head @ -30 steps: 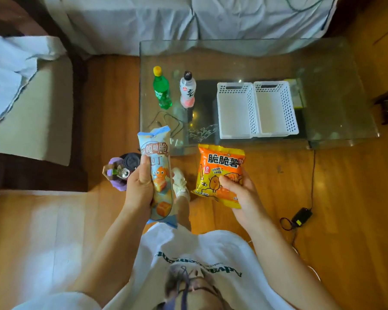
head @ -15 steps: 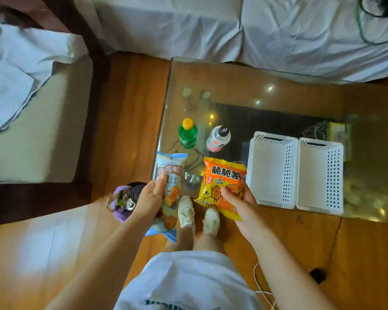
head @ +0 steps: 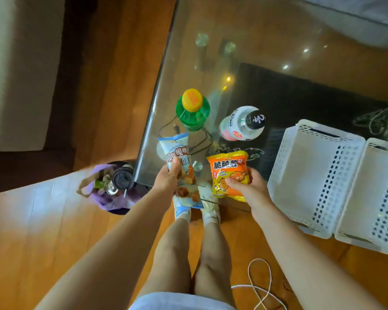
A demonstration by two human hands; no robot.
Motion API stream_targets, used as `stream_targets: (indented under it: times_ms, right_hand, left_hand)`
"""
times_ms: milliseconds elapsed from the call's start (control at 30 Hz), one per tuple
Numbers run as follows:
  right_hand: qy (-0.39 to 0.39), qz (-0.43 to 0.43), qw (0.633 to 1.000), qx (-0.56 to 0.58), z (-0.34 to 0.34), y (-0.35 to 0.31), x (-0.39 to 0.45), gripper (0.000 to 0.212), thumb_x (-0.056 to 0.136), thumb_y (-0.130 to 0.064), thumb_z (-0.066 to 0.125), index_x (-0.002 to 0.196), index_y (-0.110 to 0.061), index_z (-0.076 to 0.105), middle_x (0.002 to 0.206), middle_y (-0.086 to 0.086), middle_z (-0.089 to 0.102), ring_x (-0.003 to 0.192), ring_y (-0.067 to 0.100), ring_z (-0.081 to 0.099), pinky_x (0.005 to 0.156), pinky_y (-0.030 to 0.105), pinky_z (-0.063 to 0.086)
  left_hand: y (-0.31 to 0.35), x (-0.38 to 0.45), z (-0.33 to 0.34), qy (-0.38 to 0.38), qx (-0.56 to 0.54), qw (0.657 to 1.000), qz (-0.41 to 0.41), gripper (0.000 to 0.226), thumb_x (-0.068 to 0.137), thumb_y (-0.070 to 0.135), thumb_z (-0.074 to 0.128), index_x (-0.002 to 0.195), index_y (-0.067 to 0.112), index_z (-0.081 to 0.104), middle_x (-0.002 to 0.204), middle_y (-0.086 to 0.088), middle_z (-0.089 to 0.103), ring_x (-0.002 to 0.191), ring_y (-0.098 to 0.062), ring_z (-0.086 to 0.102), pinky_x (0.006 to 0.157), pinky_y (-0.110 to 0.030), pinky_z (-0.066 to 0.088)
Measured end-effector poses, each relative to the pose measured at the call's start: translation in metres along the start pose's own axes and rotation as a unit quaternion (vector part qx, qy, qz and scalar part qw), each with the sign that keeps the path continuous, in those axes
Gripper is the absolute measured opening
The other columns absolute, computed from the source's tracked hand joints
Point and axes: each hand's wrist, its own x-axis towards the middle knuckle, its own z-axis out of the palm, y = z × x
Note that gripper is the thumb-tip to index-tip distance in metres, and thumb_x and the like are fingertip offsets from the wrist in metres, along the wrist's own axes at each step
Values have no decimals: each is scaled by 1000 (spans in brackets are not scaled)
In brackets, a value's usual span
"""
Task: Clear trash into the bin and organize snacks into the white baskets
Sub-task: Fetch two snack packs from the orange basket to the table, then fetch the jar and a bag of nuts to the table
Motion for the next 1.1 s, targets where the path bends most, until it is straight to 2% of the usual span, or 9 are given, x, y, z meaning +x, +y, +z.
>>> stream_targets:
  times_ms: [133,233,333,400,533,700,800,933,1100]
  right_hand:
    - [-2,3,1000,-30,2,5,23,59,76,-24,75,128,-20,47,120,0,57,106,18,56,80,29,48]
    - [-2,17,999,-38,0,8,30,55,80,-25,71,129,-19,48,124,4,59,113,23,57,95,42,48]
    - [-4,25,999,-32,-5,9,29,51,83,-24,67,131,-18,48,125,6,59,115,24,56,99,47,47]
    - [-16,32,999,-23,-9,7,26,54,84,-21,66,134,-18,46,129,6,57,118,23,55,101,46,45]
    - [-34,45,998,-17,-21,-2,15,62,85,-16,65,141,-20,37,138,5,49,126,24,48,102,44,42]
    - [-62,59,995,-54,-41,-19,-14,58,88,-17,61,140,-22,36,147,6,39,133,28,40,101,45,42]
    - [-83,56,992,-74,-52,-29,-41,48,90,-13,58,135,-20,43,144,6,42,129,27,44,98,44,44]
    - [-123,50,983,-123,-57,-41,-82,40,91,-13,57,130,-18,48,132,9,52,119,25,53,94,42,47]
    - [-175,23,962,-210,-39,-52,-133,28,93,-14,53,121,-16,53,108,8,64,97,21,60,84,35,47]
  left_hand:
    - [-5,21,9,28,-30,999,-26,36,95,50,35,83,24,57,85,-6,65,72,-23,62,76,-37,51]
    - [-7,26,11,42,-30,997,-54,35,94,52,35,81,26,53,73,1,51,57,-13,43,58,-22,37]
    - [-8,20,10,52,2,997,-60,31,96,44,37,107,22,56,102,-1,57,89,-18,54,76,-32,42]
    - [-7,16,11,51,-6,997,-59,30,97,36,39,115,19,56,107,-1,56,90,-17,52,78,-32,41]
    - [-3,2,11,49,-18,997,-63,13,93,24,46,101,23,57,99,-2,57,77,-13,52,74,-29,41]
    - [1,-32,3,70,-37,994,-74,5,92,20,52,88,22,54,107,-5,53,98,-20,50,85,-35,40]
    - [-3,-63,-6,65,-64,993,-79,20,93,18,51,111,17,57,102,-3,55,84,-14,53,77,-32,43]
    - [-15,-119,-22,50,-99,990,-86,12,93,24,50,94,17,60,82,2,62,73,-10,58,62,-24,44]
    - [-46,-193,-42,80,-136,986,-56,19,96,23,47,111,16,56,90,-4,61,80,-15,56,65,-23,36]
